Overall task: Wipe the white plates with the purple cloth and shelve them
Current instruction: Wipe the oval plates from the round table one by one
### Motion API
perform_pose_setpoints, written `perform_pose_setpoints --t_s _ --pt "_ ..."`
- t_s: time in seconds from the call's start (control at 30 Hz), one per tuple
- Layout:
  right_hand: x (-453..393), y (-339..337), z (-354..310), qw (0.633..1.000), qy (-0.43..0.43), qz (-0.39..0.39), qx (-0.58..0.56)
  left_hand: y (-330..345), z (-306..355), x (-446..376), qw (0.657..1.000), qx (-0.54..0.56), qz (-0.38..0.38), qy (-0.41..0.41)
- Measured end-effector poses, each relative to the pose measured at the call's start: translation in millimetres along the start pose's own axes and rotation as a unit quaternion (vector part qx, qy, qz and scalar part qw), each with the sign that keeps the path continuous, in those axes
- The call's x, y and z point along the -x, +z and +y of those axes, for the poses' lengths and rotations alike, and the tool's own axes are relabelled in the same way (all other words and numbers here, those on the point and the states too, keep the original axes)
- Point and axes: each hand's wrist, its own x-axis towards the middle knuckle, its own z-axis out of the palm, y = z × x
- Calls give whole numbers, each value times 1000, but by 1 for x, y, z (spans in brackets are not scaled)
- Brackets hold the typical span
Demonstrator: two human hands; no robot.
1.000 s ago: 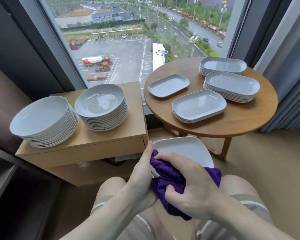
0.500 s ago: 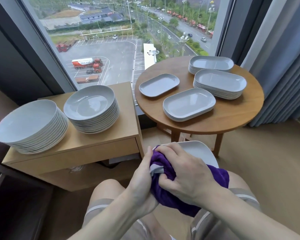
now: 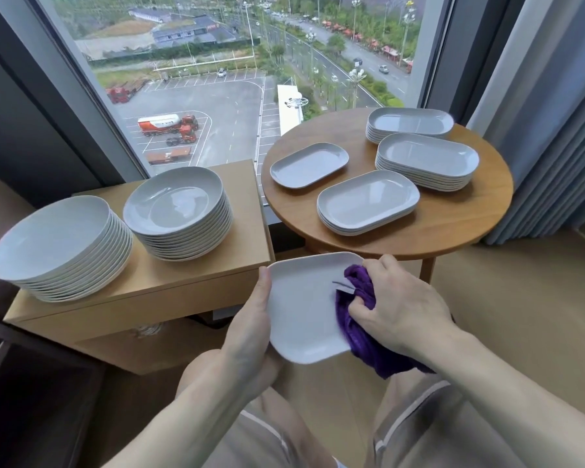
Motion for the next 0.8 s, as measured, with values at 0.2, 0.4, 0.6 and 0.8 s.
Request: perform_pose_setpoints --t_s 0.2,0.4,0.6,0.8 --pt "14 7 -16 997 -68 -41 -25 -4 13 -4 999 39 0 -1" --pt "37 16 -41 978 -176 -57 -101 4 -6 -1 994 86 -7 -63" --pt "36 12 -40 965 -223 -12 -140 13 -22 6 993 70 -27 -86" --pt "29 16 -34 974 -200 37 -105 21 -26 2 995 44 -39 -81"
